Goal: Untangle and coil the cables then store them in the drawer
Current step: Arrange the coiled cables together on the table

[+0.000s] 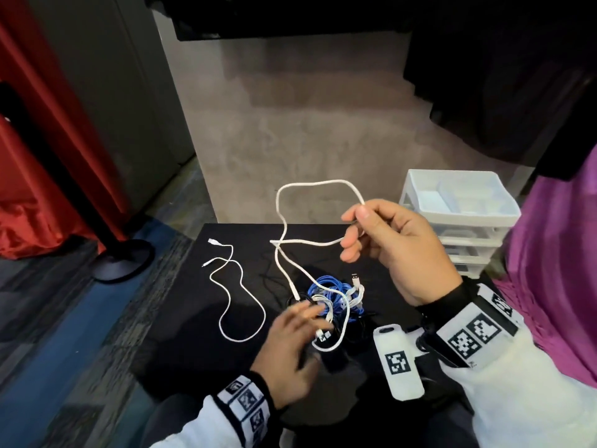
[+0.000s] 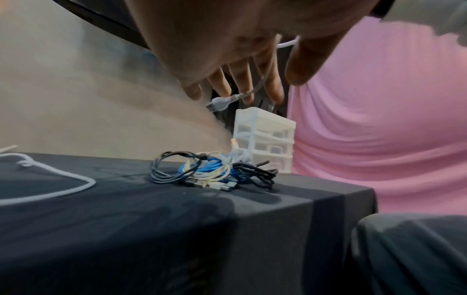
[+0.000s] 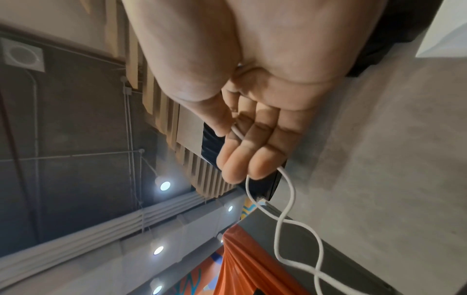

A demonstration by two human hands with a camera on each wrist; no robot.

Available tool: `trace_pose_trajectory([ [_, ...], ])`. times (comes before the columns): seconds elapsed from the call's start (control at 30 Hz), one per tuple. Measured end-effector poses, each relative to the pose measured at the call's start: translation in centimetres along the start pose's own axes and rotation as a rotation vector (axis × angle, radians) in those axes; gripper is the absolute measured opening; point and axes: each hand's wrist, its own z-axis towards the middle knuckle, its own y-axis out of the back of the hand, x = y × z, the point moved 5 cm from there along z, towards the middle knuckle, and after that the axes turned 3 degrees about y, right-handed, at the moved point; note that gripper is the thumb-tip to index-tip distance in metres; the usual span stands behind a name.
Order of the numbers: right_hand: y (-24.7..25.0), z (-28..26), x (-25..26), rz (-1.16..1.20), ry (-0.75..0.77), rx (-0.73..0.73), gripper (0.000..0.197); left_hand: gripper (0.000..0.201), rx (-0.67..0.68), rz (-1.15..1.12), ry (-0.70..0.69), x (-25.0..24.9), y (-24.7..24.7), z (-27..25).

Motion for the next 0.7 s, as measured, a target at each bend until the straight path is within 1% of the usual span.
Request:
trace_pose_trajectory([
  [0.03,0.5,0.1,0.3,-0.007,0.001,-0.026,0.022,0.029,0.044,0.01,-0.024,-0.5,-0.7,-0.1],
  [0.07,1.0,0.1,0.7,-0.012,0.003,-0.052,0.02,0.014,0.063,-0.037,-0.013,-1.0,-0.9,-0.1],
  [0.1,1.9,0.0,1.0,-0.024,0.009,-0.086,0.018,0.01,0.074,-0.128,0.04,-1.2,-0.8,0.0],
  [0.13,2.8,-0.1,1.4,-0.044,0.017,-0.122,0.016,0.021,0.07,-0.247,0.14,-1.4,-0.4,0.2],
  [0.17,4.0,-0.3,1.7,-0.09,0.029,-0.168,0.021,0.031,0.041,-0.397,0.241,-1.5,0.4,0.5],
  [0.2,5.2,-0.8,2.0,-0.152,0.04,-0.211,0.028,0.038,-0.034,-0.538,0.325,-1.5,1.6,0.8],
  [0.23,6.7,-1.3,2.4,-0.226,0.051,-0.262,0.031,0.039,-0.113,-0.663,0.398,-1.5,3.0,1.3],
  [0.27,8.1,-1.9,2.8,-0.299,0.063,-0.316,0.027,0.038,-0.182,-0.755,0.449,-1.5,4.5,1.8],
  [0.33,10.7,-3.4,3.6,-0.476,0.078,-0.41,0.013,0.031,-0.26,-0.869,0.496,-1.5,7.1,3.0],
  [0.4,12.3,-4.4,4.0,-0.718,0.078,-0.447,0.022,0.029,-0.274,-0.868,0.49,-1.9,9.0,4.0],
  [0.47,12.4,-5.1,4.0,-0.902,0.067,-0.452,0.023,0.027,-0.238,-0.816,0.479,-2.4,9.5,4.8],
  [0.5,11.8,-5.3,3.8,-0.938,0.063,-0.425,0.02,0.026,-0.208,-0.79,0.472,-3.0,9.4,5.2],
  [0.53,10.6,-5.5,3.3,-0.916,0.064,-0.365,0.017,0.025,-0.173,-0.775,0.46,-3.7,9.1,5.5],
  [0.57,8.7,-5.7,2.6,-0.86,0.045,-0.271,0.012,0.026,-0.139,-0.761,0.442,-4.6,8.8,5.8],
  [0.6,6.6,-5.9,1.5,-0.758,-0.01,-0.144,0.004,0.027,-0.109,-0.752,0.414,-5.6,8.4,6.1],
  [0.67,2.7,-6.6,-1.2,-0.495,-0.144,0.1,0.016,0.028,-0.072,-0.741,0.371,-7.3,7.8,6.5],
  [0.7,1.3,-7.0,-2.5,-0.413,-0.174,0.178,0.016,0.027,-0.056,-0.749,0.378,-7.9,7.8,6.5],
])
